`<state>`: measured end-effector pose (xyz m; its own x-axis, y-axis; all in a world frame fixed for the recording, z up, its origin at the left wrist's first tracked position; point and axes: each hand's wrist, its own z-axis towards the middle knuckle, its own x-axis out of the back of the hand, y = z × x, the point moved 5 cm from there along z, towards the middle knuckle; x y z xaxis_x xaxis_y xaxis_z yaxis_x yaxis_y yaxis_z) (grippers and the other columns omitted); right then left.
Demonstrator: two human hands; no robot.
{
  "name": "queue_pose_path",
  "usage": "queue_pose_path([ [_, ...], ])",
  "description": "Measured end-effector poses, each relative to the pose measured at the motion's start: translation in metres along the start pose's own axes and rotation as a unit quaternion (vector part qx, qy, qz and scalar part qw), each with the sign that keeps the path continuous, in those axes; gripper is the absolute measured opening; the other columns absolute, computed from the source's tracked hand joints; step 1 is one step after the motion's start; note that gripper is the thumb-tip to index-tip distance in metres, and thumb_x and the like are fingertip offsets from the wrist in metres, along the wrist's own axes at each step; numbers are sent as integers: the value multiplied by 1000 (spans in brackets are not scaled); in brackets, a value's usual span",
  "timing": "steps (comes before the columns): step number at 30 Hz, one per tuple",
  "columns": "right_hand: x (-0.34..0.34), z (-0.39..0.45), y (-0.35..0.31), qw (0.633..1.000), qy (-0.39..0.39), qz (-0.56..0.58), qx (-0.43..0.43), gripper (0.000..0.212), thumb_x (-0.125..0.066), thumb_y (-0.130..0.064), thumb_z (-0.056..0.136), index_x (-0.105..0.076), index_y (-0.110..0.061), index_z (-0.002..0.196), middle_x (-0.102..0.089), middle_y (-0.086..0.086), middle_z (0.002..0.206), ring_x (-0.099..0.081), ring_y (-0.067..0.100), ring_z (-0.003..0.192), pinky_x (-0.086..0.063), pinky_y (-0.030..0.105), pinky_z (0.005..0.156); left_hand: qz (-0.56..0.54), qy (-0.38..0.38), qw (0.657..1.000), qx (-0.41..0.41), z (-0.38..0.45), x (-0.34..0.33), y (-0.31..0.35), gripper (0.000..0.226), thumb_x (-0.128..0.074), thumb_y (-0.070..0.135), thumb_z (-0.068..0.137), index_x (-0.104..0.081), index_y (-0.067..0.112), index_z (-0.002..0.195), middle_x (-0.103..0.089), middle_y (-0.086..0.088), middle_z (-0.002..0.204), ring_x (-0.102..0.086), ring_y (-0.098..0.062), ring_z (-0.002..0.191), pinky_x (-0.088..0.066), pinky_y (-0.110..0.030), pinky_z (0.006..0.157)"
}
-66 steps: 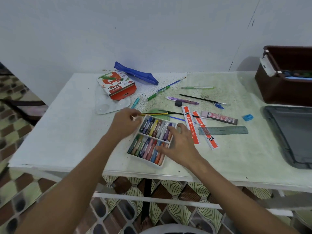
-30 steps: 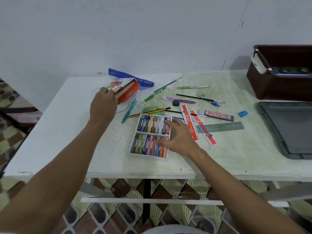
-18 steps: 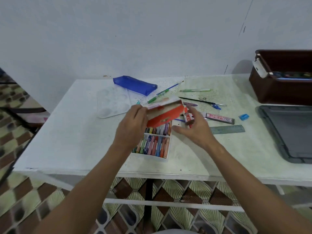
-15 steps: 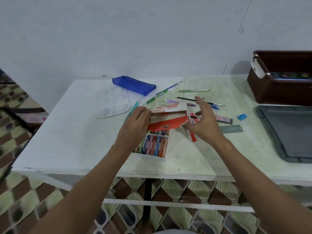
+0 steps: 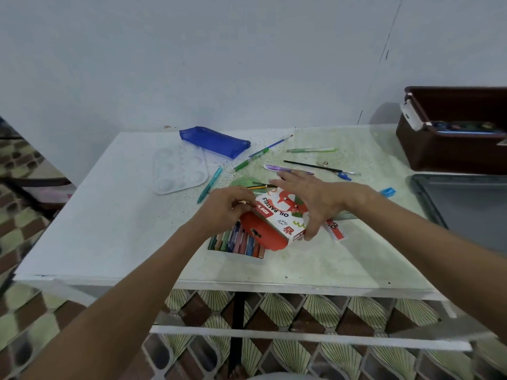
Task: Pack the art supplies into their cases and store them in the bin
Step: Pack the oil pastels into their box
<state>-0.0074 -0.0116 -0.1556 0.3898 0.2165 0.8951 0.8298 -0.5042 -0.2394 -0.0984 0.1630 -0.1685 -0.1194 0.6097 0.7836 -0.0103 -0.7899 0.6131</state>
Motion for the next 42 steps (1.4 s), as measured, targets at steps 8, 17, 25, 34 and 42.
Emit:
queue_pose_path([
  [8,-3,20,-6,1000,-16,6,4,130,-88,-55,46,-9,-38,147,-26,-3,129,-29,20,123,-30,44,110,93,-39,974,203,-24,12,-22,47,-59,22,88,-48,22,134,-52,-9,129,-53,-21,110,-45,-32,89],
  [17,-2,-19,23,990,68,112,-53,129,-89,-54,46,-11,-37,148,-18,-12,127,-26,13,123,-32,37,109,9,-105,956,273,-56,-5,-11,45,-59,25,89,-38,22,128,-67,-7,96,-69,-18,63,-58,-32,56],
  [25,-5,-69,45,988,81,74,-110,130,-87,-56,51,-9,-31,151,-18,-9,146,-17,19,137,-15,37,114,495,-266,822,-92,-12,-25,27,144,-89,25,60,26,38,145,15,-16,158,8,-35,146,-8,-52,116],
  [34,-23,-93,55,986,77,60,-134,131,-84,-62,49,-10,-28,151,-16,-4,152,-12,20,141,-8,37,116,494,-351,771,-197,12,-56,51,139,-89,43,54,8,31,152,6,-7,161,5,-27,148,-4,-47,118],
  [42,-26,-101,47,982,101,77,-138,132,-85,-60,51,-11,-18,151,-18,-3,154,-14,17,141,-4,26,111,360,-322,873,-61,21,-33,35,126,-76,61,62,1,20,152,-7,-4,159,-11,-23,145,-5,-45,120],
])
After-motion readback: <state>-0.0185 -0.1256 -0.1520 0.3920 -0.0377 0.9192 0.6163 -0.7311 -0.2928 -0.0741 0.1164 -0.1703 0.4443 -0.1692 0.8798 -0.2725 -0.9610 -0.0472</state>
